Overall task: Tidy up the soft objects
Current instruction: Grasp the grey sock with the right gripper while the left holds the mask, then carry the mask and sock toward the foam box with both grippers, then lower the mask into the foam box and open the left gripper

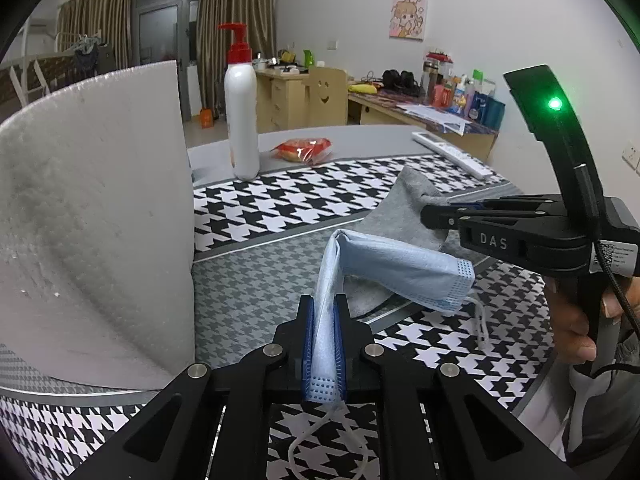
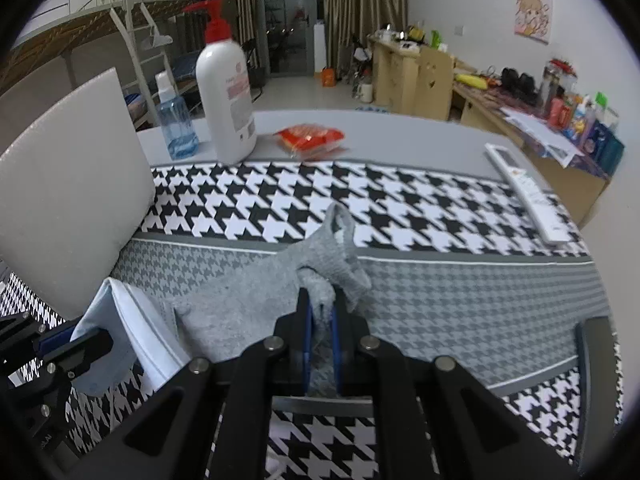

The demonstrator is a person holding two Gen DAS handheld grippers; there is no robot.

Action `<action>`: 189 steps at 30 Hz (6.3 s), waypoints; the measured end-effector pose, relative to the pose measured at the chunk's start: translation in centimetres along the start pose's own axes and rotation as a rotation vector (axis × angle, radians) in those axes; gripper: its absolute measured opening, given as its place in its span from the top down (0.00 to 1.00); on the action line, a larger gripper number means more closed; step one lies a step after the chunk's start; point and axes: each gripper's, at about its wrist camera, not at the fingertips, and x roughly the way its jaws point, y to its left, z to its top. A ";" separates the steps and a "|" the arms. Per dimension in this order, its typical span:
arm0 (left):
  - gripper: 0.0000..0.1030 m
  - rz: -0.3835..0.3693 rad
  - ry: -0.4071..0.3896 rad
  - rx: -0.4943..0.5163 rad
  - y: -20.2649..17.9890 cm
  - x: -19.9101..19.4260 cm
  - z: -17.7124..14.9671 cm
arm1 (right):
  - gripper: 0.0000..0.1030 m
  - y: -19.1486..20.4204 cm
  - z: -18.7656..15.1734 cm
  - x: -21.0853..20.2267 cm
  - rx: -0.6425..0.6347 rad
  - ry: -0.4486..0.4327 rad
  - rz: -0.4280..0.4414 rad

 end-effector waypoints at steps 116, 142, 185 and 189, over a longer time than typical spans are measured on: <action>0.90 0.165 -0.368 0.016 2.1 -11.9 9.2 | 0.89 2.9 5.1 -15.2 -0.028 -0.444 0.042; 0.90 0.282 -0.400 -0.078 8.1 -13.2 10.1 | 0.89 8.3 8.8 -14.4 -0.131 -0.464 0.117; 0.88 0.337 -0.294 -0.158 13.9 -10.3 9.1 | 0.89 13.3 10.2 -13.3 -0.220 -0.457 0.137; 0.64 0.324 -0.267 -0.148 14.1 -9.6 9.1 | 0.89 13.4 10.2 -13.0 -0.216 -0.446 0.128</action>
